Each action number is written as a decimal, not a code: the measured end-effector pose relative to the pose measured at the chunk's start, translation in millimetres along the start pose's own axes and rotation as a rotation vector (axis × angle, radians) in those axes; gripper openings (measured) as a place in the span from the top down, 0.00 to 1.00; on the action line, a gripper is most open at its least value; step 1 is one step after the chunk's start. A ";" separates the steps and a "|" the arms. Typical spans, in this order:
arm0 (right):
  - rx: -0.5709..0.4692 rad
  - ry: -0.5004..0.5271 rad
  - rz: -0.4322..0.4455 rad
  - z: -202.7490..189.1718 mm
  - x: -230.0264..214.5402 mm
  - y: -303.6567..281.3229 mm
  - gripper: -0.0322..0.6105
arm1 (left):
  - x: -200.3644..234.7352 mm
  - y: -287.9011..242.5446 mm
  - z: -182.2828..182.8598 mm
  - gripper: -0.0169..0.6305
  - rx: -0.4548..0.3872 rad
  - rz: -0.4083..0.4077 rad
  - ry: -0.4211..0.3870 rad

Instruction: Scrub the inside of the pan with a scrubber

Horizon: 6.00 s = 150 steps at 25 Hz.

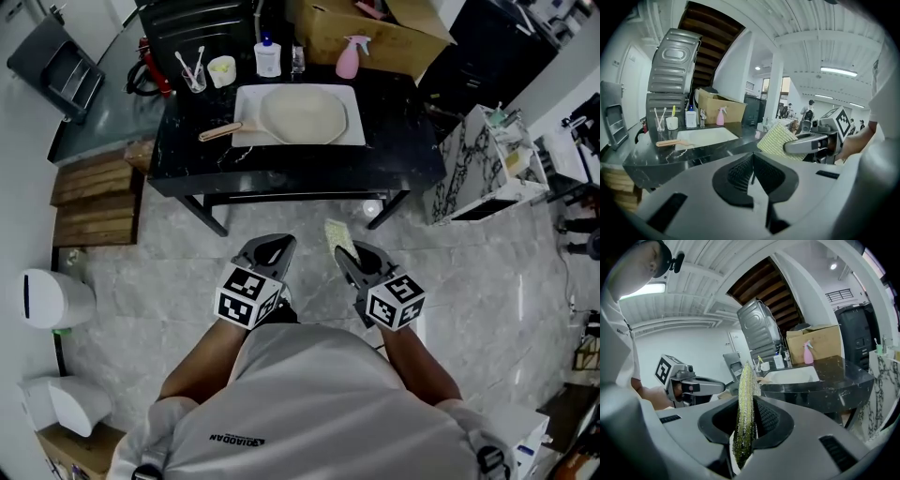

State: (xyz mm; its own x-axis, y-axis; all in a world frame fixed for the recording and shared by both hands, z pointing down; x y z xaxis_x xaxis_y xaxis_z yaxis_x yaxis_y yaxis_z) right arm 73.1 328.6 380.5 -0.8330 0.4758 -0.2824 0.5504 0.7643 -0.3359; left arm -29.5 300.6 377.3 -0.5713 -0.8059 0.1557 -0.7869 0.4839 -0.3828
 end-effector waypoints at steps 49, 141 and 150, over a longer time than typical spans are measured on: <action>0.075 0.162 0.046 161.9 -263.2 -281.9 0.83 | 298.0 -205.4 97.6 0.95 0.146 0.210 0.001; 0.519 0.430 0.140 52.5 -285.6 -581.2 0.81 | 417.4 -254.3 -70.9 0.59 0.878 -0.258 -0.243; 0.553 0.522 0.341 41.2 -247.5 -567.6 0.81 | 416.9 -253.8 -70.8 0.59 0.882 -0.264 -0.238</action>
State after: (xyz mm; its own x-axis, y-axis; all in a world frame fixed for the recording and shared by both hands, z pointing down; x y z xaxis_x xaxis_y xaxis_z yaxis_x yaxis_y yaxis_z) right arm -30.8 -241.0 604.1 -0.4593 0.8873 -0.0411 0.6117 0.2824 -0.7390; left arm -84.4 -134.1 603.8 -0.2610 -0.9479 0.1827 -0.3688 -0.0770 -0.9263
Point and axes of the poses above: the fingertips, and each gripper's own axes: y backward along the fingers, x to its left, z out of its top, the point moved 1 cm from there along y, backward along the fingers, and after that the axes turned 2 degrees about -z, right-handed, at the moved point
